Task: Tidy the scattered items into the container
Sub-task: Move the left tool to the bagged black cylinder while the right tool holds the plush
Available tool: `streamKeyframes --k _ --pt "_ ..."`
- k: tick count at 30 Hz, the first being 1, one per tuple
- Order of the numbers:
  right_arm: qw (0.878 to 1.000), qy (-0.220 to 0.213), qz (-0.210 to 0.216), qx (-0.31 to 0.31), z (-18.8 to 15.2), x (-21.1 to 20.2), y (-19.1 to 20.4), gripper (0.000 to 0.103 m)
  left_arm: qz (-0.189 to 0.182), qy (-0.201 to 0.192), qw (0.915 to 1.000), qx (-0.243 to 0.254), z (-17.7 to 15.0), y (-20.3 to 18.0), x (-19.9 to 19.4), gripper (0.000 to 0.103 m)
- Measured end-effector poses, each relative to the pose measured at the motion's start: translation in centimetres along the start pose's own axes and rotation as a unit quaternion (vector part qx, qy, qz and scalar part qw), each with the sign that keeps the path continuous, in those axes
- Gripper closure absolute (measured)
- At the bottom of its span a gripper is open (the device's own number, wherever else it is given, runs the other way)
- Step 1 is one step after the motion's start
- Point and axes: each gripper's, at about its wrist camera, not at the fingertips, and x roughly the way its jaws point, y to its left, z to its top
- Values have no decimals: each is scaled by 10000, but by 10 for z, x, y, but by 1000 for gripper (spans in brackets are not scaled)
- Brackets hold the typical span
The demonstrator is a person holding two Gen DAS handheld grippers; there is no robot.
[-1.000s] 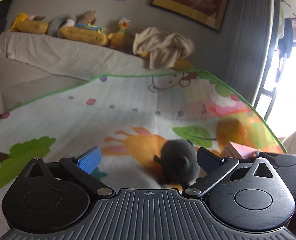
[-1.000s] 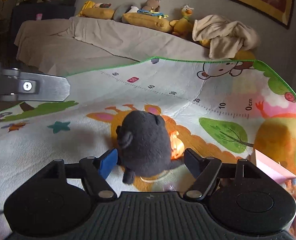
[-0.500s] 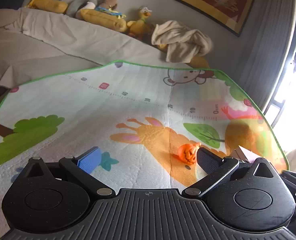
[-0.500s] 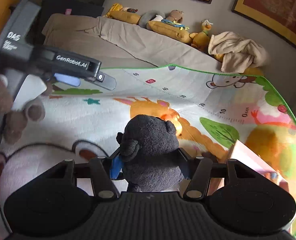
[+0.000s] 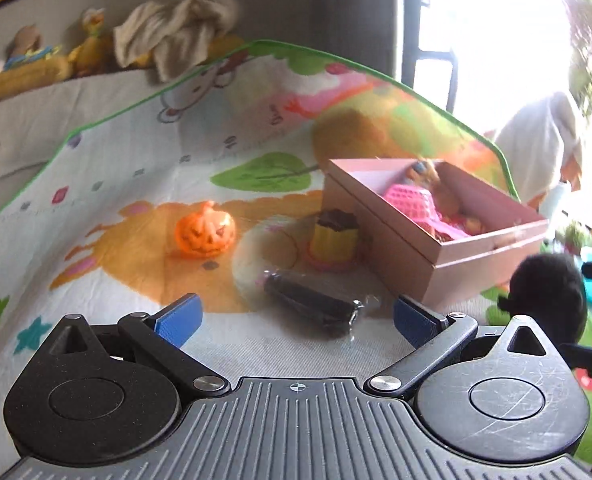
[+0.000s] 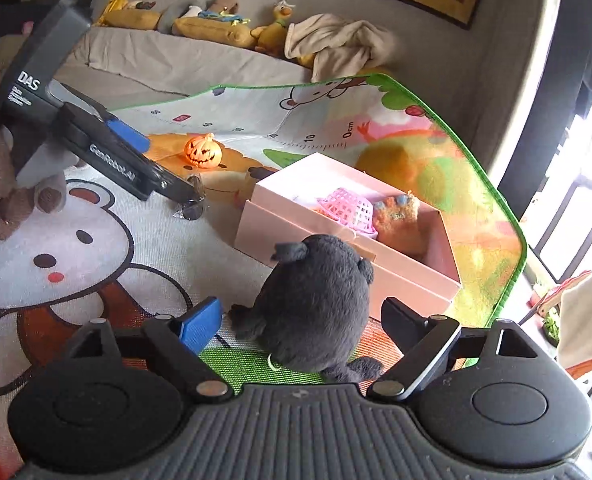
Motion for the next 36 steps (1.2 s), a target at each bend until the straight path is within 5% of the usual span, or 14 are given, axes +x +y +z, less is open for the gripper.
streamKeyframes --k 5,13,18,23,26,30,36 --pt "9973 56 62 724 -8 13 -9 7 -645 590 9942 628 9 -12 38 0" --pt "9856 360 173 1644 -15 26 -34 2 -564 975 9903 809 17 -6 65 0" --pt "9871 389 68 1549 -14 27 -28 1 -1588 1321 9777 388 11 -18 47 0" --pt "9860 386 55 1621 -14 27 -30 0 -2308 956 9665 586 5 -35 15 0" --pt "9852 421 49 1662 -14 29 -31 0 -2002 722 9741 759 6 -32 12 0" --pt "9851 425 37 1664 -14 29 -31 0 -1059 579 9894 802 13 -20 23 0" --pt "9845 523 9 1674 -15 31 -31 0 -901 790 9854 1209 21 -3 56 0"
